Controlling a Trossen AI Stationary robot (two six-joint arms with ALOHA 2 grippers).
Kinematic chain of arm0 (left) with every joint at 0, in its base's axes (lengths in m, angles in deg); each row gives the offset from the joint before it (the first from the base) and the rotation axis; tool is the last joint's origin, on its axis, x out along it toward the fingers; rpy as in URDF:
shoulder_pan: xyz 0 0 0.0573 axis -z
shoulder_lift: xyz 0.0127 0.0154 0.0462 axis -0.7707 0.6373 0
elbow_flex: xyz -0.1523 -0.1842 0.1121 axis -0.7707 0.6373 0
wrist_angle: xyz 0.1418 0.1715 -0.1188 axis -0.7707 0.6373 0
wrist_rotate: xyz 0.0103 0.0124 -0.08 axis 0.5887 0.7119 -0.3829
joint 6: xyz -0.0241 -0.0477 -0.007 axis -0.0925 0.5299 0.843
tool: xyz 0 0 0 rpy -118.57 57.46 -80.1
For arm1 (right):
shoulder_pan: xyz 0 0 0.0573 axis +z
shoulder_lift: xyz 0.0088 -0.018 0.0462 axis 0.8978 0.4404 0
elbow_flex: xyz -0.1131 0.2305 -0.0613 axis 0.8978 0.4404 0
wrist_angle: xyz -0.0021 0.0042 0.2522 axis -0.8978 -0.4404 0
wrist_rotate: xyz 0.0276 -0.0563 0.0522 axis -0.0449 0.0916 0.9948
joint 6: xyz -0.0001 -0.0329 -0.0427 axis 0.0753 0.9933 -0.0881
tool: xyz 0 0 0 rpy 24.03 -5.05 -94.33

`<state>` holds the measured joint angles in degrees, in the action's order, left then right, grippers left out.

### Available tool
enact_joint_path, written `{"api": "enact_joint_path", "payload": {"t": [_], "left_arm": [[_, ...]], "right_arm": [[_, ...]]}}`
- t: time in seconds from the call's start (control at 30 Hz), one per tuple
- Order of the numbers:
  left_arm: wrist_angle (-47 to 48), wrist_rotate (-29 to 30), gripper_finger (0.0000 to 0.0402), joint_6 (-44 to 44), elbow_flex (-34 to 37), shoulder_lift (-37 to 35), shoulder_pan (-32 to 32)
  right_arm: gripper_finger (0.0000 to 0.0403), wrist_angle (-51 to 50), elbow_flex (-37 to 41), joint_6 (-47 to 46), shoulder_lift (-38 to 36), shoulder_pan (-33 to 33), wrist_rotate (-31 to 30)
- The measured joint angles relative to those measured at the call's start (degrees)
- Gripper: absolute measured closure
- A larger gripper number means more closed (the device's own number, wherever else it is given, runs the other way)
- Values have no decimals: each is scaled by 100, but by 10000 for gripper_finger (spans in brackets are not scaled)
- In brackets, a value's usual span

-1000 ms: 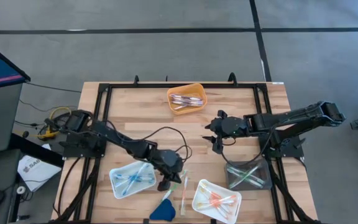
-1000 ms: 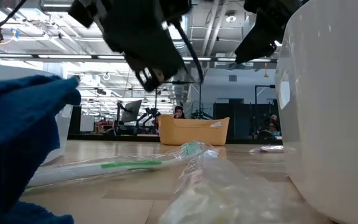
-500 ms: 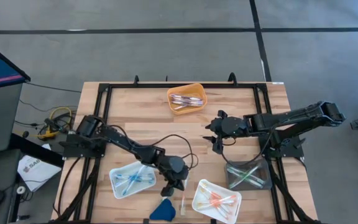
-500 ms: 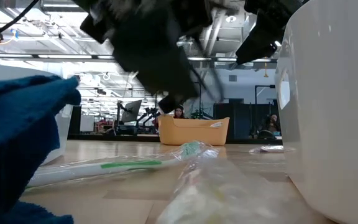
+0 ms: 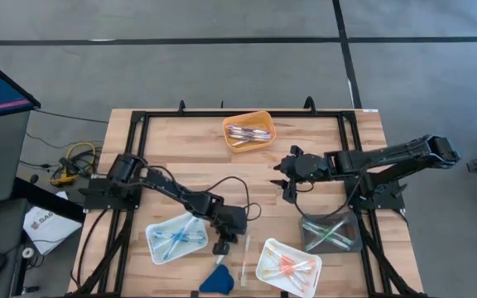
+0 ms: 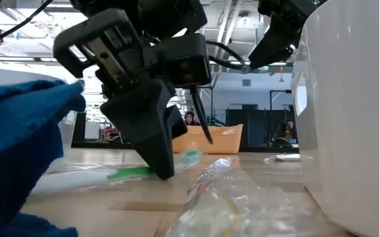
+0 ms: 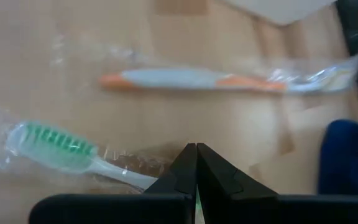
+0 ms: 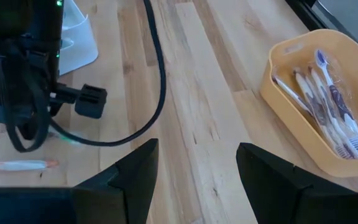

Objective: Pick & Place Toothbrushes
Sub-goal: Put the green toothbrush into the black bin

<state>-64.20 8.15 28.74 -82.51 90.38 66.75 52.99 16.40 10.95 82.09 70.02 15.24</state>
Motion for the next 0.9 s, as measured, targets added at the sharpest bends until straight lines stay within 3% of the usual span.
{"api": "enact_joint_path", "payload": {"t": [0.3, 0.53, 0.73, 0.9], "left_arm": [[648, 671, 401, -639, -13, -189, -247], [1820, 2010, 401, -814, 25, -1011, -821], [1913, 1672, 399, -572, 11, -2170, -823], [2224, 1746, 395, -1503, 2, -2902, -778]], "right_arm": [[194, 9, 0, -2, 0, 2, 0], [194, 44, -2, -3, 0, 11, 2], [194, -28, -2, -4, -2, 20, 2], [194, -125, -2, -4, -2, 17, 2]]}}
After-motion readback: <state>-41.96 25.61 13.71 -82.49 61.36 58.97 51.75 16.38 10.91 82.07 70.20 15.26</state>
